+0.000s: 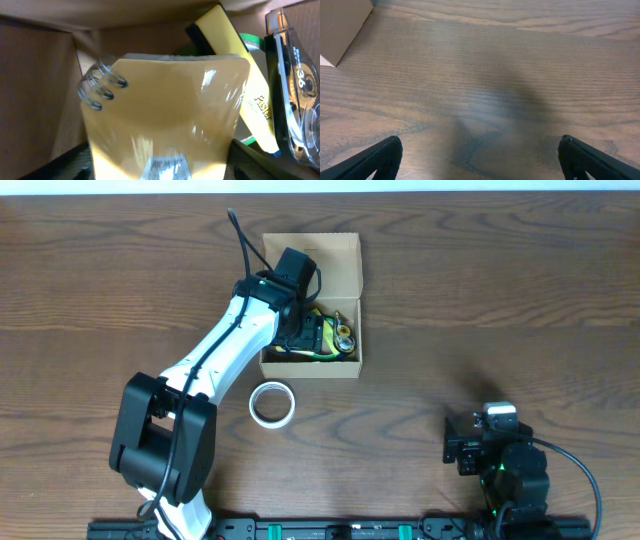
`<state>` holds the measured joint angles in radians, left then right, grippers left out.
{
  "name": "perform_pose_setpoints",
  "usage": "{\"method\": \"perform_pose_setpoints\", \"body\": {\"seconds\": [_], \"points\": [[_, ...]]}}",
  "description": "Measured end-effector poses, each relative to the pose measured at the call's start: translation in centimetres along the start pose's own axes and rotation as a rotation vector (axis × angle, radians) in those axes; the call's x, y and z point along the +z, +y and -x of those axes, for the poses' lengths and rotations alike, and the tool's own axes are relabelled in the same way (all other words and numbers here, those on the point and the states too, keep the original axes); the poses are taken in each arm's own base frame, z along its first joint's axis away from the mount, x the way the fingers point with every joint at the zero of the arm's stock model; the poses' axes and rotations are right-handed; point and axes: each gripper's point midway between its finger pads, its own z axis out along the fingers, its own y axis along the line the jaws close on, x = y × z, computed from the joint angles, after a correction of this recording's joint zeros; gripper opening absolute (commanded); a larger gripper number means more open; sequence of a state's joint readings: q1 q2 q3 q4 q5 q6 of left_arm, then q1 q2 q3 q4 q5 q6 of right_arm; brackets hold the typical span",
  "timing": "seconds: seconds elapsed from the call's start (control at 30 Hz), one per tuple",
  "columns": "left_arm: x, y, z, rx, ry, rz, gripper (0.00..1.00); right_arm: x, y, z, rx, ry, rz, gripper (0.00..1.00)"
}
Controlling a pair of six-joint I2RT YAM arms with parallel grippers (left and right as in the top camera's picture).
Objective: Pack container
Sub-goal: 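Carry the sticky-note pad into the box and release it, then move the left gripper to the white masking tape roll and grasp it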
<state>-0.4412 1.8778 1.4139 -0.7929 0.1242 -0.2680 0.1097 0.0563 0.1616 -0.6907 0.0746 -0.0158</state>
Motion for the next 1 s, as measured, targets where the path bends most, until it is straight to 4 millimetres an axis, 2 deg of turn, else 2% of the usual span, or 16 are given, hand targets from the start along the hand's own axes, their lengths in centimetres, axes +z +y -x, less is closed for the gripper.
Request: {"method": "perform_pose_setpoints", "body": {"seconds": [0.1,0.27,0.43,0.53,0.6,0.67,0.83,0.9,0.97,1.0], "points": [[0.0,0.0,0.0,0.005,-0.001,0.0,0.98,0.0,0.0,0.0,0.0,0.0,0.0,0.99],[0.0,-0.1,0.4,0.003,-0.017,-0.006,0.97,0.0,0.0,0.0,0.0,0.0,0.0,0.99],[-0.2,-0.2,1.6,0.006,-0.066,-0.001,0.96,0.0,0.0,0.0,0.0,0.0,0.0,0.99],[-1.9,-0.5,3.9,0.007,-0.136,0.006,0.96,0.0,0.0,0.0,0.0,0.0,0.0,0.99],[-3.8,-1.1,5.5,0.008,-0.2,-0.008,0.96,0.0,0.0,0.0,0.0,0.0,0.0,0.99],[-6.2,-1.5,6.1,-0.009,-0.251,-0.029,0.96,0.0,0.0,0.0,0.0,0.0,0.0,0.99],[-13.1,-1.8,4.7,-0.088,-0.354,-0.098,0.96,0.0,0.0,0.0,0.0,0.0,0.0,0.99],[-13.5,-1.6,2.9,-0.135,-0.362,-0.128,0.96,0.0,0.0,0.0,0.0,0.0,0.0,0.99],[-12.5,-1.5,0.5,-0.19,-0.34,-0.146,0.96,0.0,0.0,0.0,0.0,0.0,0.0,0.99],[-11.3,-1.2,-2.2,-0.229,-0.301,-0.149,0.96,0.0,0.0,0.0,0.0,0.0,0.0,0.99]]}}
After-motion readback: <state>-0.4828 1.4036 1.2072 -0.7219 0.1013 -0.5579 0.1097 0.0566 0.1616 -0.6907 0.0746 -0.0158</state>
